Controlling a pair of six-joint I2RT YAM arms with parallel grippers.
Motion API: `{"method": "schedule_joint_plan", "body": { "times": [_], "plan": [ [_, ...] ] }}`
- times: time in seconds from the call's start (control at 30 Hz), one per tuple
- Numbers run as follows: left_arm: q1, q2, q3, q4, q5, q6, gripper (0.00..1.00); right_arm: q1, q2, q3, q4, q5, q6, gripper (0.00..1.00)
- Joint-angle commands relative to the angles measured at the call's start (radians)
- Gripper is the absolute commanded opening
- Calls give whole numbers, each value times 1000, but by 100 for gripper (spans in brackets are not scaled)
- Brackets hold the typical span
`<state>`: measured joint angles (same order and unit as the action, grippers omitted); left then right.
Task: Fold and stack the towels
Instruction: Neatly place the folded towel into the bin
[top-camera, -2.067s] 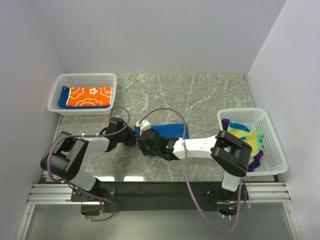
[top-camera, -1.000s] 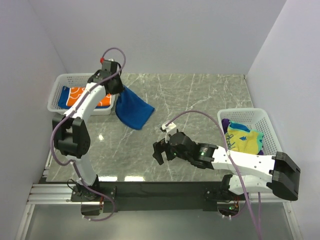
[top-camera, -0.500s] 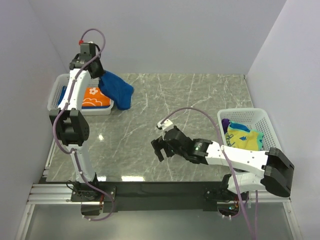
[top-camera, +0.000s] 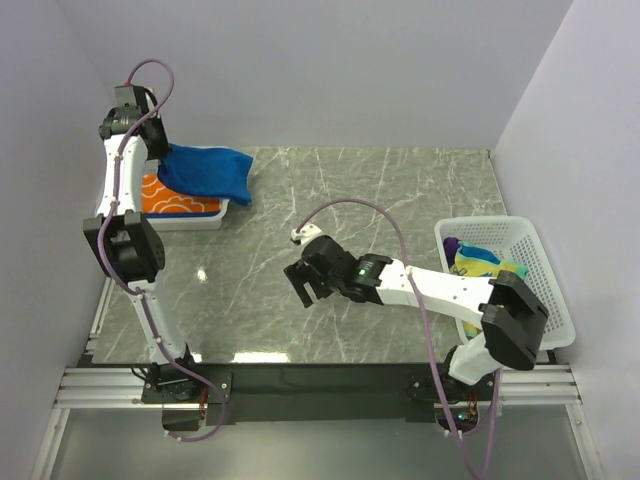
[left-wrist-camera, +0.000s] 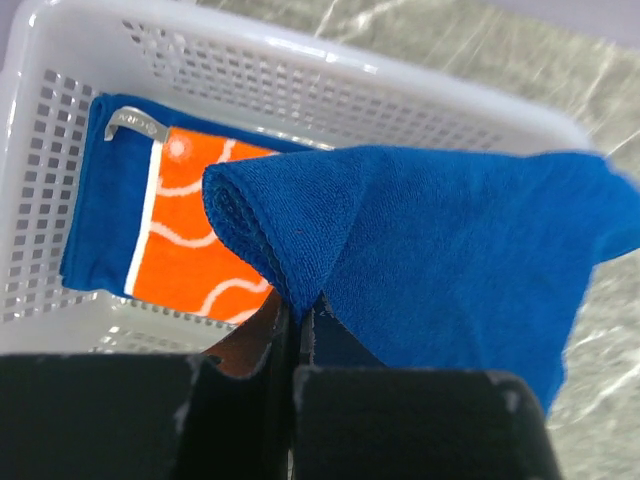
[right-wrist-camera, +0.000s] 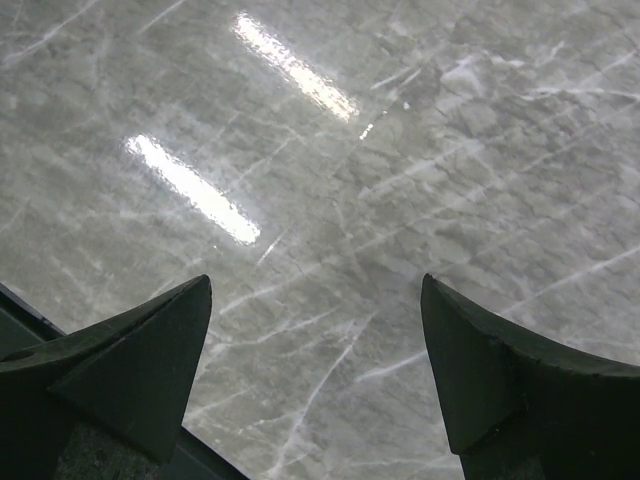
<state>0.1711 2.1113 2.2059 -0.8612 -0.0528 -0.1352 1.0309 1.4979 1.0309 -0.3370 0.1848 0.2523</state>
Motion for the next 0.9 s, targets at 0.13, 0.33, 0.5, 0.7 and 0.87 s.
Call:
{"method": "schedule_joint_plan", "body": {
  "times": [0.13,0.33,0.5,0.7,0.87],
  "plan": [
    [37,7,52,-13,33,115,1,-5,51,103,-72,-24,-24,90],
    [65,4,51,-4,38,172,1,-5,64,110,-91,-31,-21,90],
    [74,22,55,-6,41,207,1,-6,88,136,-111,-39,-22,90],
    [76,41,54,36,45,239,1,-5,101,152,-120,-51,-18,89],
    [76,59,45,92,21,278,1,-6,116,158,-126,-57,-18,89]
  ]
}}
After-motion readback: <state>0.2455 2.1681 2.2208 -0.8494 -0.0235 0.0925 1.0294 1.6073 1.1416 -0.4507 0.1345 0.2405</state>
